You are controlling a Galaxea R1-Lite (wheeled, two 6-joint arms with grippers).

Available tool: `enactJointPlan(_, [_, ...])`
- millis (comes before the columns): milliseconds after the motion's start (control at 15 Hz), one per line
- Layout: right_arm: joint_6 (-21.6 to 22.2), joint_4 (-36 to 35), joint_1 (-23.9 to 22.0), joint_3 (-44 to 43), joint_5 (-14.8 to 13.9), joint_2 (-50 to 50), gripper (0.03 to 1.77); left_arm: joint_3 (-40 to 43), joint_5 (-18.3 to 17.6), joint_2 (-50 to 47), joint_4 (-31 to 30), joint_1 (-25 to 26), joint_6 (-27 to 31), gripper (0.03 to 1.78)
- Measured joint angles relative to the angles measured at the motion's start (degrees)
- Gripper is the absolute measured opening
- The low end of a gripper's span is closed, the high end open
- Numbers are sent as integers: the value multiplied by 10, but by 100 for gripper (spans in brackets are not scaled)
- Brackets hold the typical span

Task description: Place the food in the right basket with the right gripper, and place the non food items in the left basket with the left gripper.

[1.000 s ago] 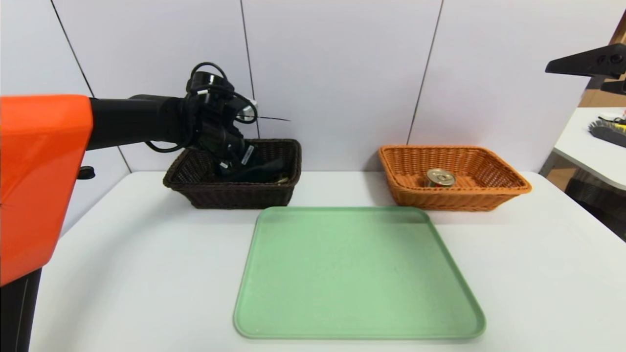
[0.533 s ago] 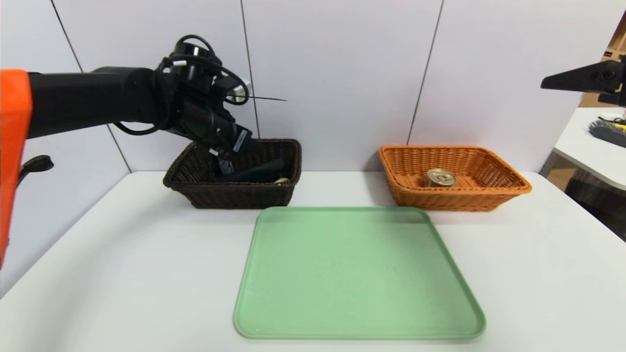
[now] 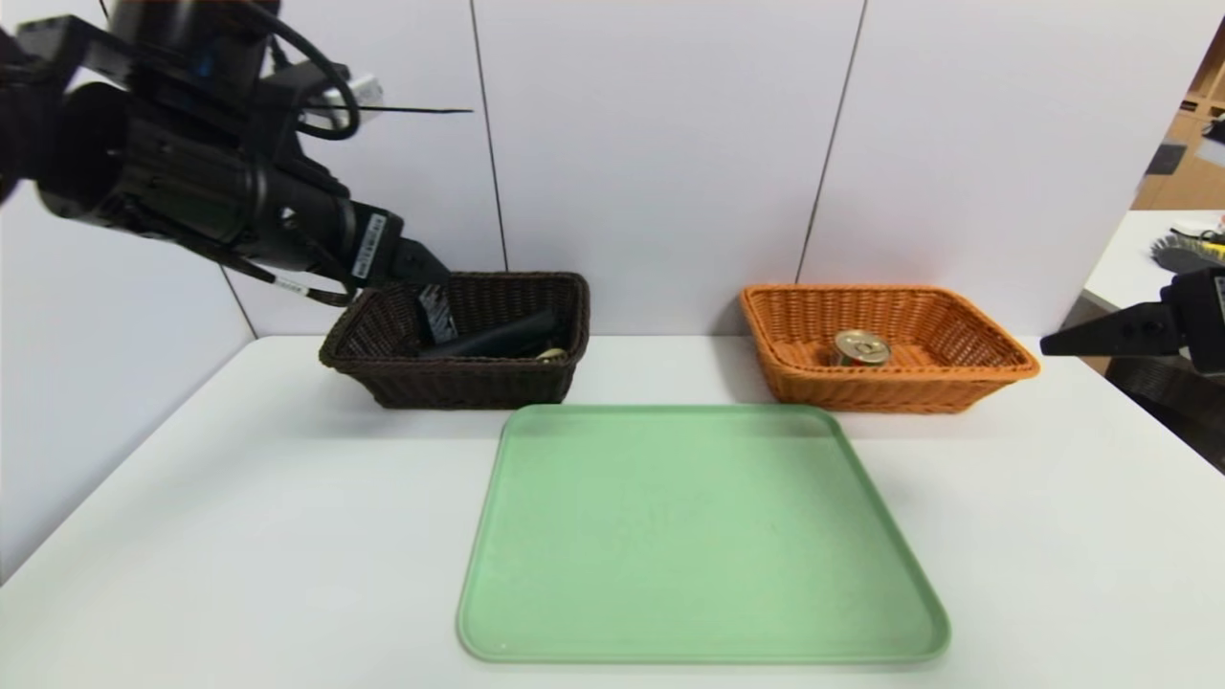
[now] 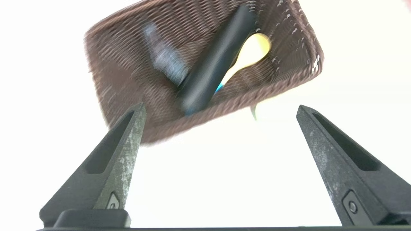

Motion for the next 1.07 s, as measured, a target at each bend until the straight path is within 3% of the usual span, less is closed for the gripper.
enactJointPlan(133, [-20, 26, 0, 0, 1, 11, 169, 50, 38, -69, 1, -2, -34, 167])
enactJointPlan(467, [-34, 70, 3, 5, -1, 7, 169, 163, 72, -219, 7, 4, -82, 168])
enactJointPlan(600, [-35, 83, 3, 10, -2, -11, 169, 207, 84, -264, 7, 34, -82, 169])
enactJointPlan(867, [-35, 90, 1, 21, -6, -64, 169, 266, 81, -338, 5, 127, -83, 169])
enactJointPlan(1067, [-37, 91, -17, 32, -3, -106, 169, 277, 44, -372, 3, 188, -83, 169])
